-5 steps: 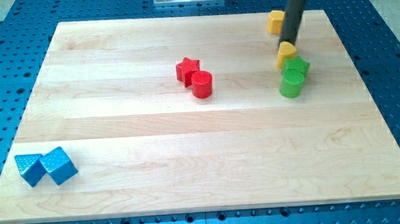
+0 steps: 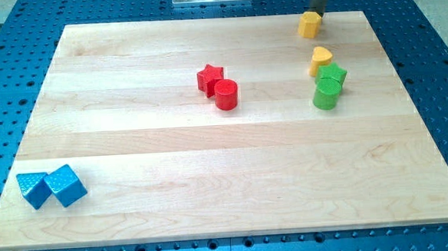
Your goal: Place the hexagon above the heart
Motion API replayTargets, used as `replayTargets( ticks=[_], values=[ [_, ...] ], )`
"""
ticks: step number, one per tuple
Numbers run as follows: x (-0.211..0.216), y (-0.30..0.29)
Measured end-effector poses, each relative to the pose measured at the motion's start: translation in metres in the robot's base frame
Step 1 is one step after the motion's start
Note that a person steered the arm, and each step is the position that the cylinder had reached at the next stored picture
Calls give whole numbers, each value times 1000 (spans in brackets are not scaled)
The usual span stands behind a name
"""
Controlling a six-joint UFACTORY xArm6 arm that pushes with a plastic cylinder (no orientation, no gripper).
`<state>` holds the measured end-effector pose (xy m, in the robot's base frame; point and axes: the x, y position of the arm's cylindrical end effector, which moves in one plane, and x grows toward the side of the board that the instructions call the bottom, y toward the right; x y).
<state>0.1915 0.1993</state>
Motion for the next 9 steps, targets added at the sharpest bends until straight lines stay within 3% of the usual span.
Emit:
replayTargets(
  ticks=[2, 4, 5, 6, 8, 9],
  values=[
    [51, -16],
    [17, -33],
    [28, -95],
    [74, -109],
    [80, -16],
    [64, -16]
  ],
)
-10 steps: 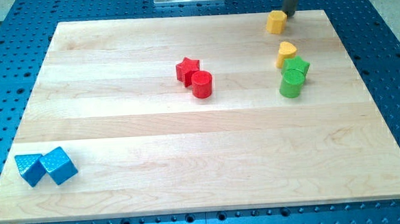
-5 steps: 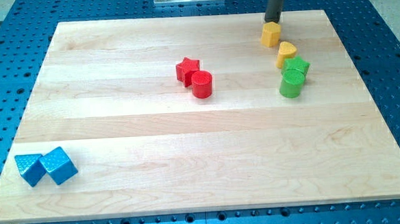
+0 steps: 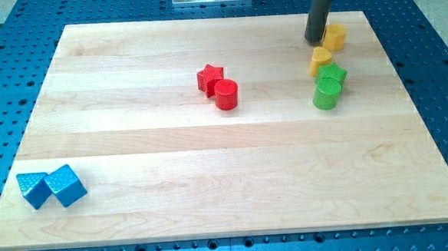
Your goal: Place the hexagon above the heart
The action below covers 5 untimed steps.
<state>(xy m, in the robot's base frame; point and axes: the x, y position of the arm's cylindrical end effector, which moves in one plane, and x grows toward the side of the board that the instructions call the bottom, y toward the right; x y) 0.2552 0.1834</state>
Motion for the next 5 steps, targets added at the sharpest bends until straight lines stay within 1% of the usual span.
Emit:
replayTargets(
  ticks=[1, 2, 3, 5],
  values=[
    [-19, 30],
    [-9, 84],
    [1, 80],
    [4, 5]
  ],
)
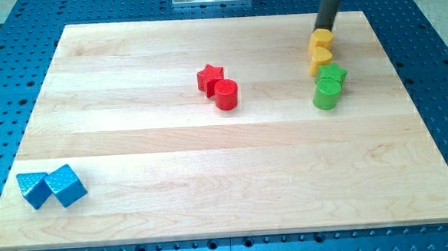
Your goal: Place the hexagon above the heart
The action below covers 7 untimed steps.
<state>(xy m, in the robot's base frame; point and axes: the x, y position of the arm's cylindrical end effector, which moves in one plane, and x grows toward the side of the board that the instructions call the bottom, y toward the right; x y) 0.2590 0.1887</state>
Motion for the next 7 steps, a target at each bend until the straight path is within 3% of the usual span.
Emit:
replayTargets(
  ticks=[2, 3, 4, 6, 7],
  values=[
    [-6, -1],
    [-30, -40],
    [-35, -130],
    [-34, -152],
    [-5, -152]
  ],
)
